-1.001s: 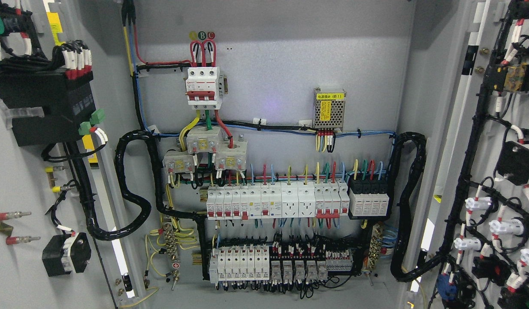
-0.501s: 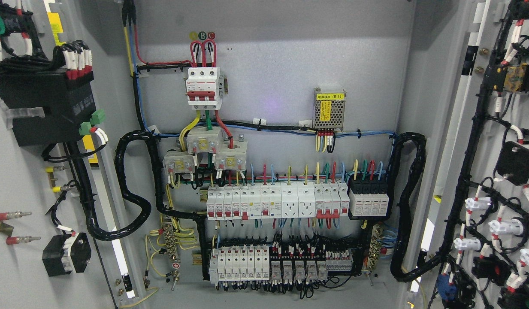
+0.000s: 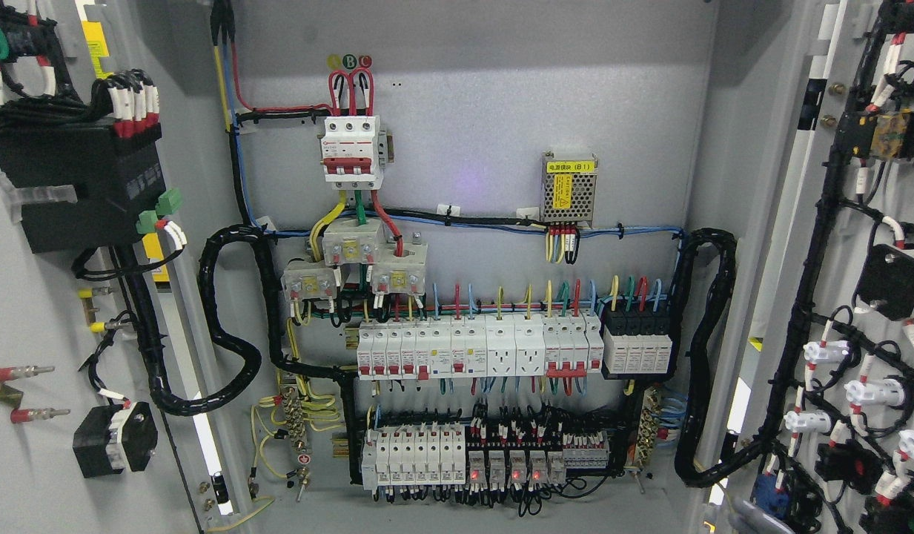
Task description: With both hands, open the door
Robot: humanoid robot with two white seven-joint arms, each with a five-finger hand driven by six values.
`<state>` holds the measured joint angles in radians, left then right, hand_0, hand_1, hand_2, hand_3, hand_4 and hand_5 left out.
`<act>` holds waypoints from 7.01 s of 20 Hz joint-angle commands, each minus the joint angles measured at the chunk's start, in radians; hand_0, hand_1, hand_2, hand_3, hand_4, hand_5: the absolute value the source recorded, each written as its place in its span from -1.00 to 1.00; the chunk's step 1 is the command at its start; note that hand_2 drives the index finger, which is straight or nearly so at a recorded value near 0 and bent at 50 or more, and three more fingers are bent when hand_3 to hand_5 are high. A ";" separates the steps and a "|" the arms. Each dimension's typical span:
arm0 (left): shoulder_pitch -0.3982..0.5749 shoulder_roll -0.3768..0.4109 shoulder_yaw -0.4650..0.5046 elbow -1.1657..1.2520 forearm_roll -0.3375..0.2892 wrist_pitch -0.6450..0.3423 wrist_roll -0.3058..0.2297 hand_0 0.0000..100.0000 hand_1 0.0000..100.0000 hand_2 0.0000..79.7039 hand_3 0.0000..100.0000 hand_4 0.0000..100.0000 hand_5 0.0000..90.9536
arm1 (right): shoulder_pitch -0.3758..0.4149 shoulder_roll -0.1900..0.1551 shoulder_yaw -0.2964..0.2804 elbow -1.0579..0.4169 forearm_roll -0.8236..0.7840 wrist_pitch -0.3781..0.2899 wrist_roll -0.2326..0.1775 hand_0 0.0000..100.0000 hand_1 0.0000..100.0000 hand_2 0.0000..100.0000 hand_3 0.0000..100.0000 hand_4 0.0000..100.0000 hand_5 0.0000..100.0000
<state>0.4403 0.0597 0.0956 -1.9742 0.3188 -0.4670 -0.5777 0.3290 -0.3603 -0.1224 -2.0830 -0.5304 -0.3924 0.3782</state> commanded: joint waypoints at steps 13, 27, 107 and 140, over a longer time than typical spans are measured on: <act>0.009 0.012 0.314 -0.031 0.131 -0.030 -0.062 -1.00 -1.00 -1.00 -1.00 -1.00 -1.00 | 0.033 0.015 -0.120 -0.006 -0.037 -0.028 -0.002 -0.56 -0.98 -1.00 -1.00 -1.00 -1.00; -0.049 0.066 0.499 0.129 0.269 0.151 -0.205 -1.00 -1.00 -1.00 -1.00 -1.00 -1.00 | 0.084 0.034 -0.191 -0.006 -0.114 -0.048 -0.002 -0.56 -0.98 -1.00 -1.00 -1.00 -1.00; -0.121 -0.066 0.302 0.233 -0.007 0.400 -0.051 -1.00 -1.00 -1.00 -1.00 -1.00 -1.00 | 0.199 -0.008 0.276 0.354 -0.096 -0.046 0.028 -0.56 -0.98 -1.00 -1.00 -1.00 -1.00; -0.276 0.014 -0.132 1.963 -0.290 0.295 0.371 -1.00 -1.00 -1.00 -1.00 -1.00 -1.00 | -0.234 0.294 0.368 1.936 0.369 0.410 -0.257 -0.56 -0.98 -1.00 -1.00 -1.00 -1.00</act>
<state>0.1732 0.0637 0.1064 -0.2848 0.0054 -0.1761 -0.2437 0.1621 -0.1117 0.2288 -0.4032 -0.1922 -0.0644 0.1562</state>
